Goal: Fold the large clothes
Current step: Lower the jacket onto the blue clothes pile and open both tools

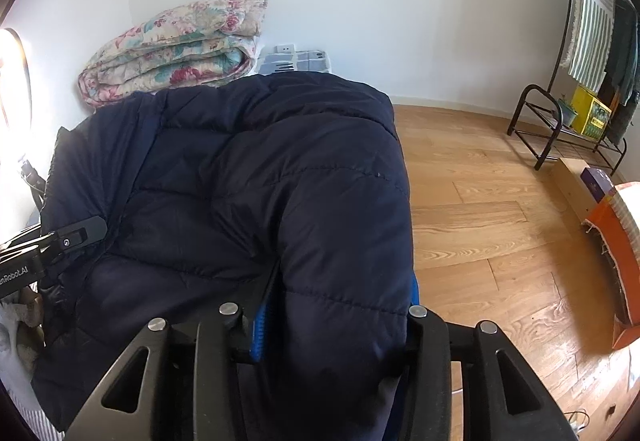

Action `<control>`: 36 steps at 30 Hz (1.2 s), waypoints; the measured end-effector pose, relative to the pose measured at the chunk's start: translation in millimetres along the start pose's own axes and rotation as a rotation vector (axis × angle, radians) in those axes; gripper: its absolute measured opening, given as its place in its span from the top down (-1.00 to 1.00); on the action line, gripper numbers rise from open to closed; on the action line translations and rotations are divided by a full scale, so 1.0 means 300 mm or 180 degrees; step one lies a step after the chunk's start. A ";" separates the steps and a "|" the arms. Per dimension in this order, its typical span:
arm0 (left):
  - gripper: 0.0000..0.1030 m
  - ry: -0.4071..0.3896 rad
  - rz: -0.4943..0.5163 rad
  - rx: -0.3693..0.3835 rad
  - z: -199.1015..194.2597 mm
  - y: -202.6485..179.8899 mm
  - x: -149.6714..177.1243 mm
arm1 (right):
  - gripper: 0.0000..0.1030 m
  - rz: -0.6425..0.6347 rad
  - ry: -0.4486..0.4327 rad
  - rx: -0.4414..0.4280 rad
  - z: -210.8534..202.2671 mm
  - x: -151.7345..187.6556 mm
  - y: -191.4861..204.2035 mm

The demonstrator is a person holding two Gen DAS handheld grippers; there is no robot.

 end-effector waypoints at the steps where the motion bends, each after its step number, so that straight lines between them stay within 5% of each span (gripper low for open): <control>1: -0.29 -0.0002 -0.0023 -0.0028 -0.002 0.007 0.000 | 0.14 0.0011 0.0004 0.0012 -0.002 -0.001 -0.002; 5: -0.48 0.0013 -0.0034 -0.0050 -0.009 0.024 0.005 | -0.08 -0.0001 0.0004 0.0119 -0.015 0.005 -0.007; 7: -0.55 0.0028 -0.0020 -0.0070 -0.012 0.029 0.010 | -0.44 -0.0062 -0.0010 0.0334 -0.030 0.010 -0.012; 10: -0.61 0.0042 -0.0025 -0.0058 -0.025 0.031 0.017 | -0.55 -0.0147 -0.0048 0.0481 -0.051 0.006 -0.005; 25: -0.63 -0.0054 0.0051 -0.0050 -0.184 0.000 0.081 | -0.68 0.0003 -0.0233 0.0600 -0.229 0.043 0.009; 36: -0.64 -0.0240 0.0170 0.0005 -0.515 -0.078 0.197 | -0.72 0.0011 -0.0482 0.0539 -0.523 0.129 0.102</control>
Point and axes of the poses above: each gripper's, at about its wrist camera, not at the fingertips, and z roughly the way its jaws point, y to its left, x to its underside, the point moved 5 cm from there along z, roughly the way its jaws point, and after that the axes turned 8 degrees about -z, right-handed, at the moved point
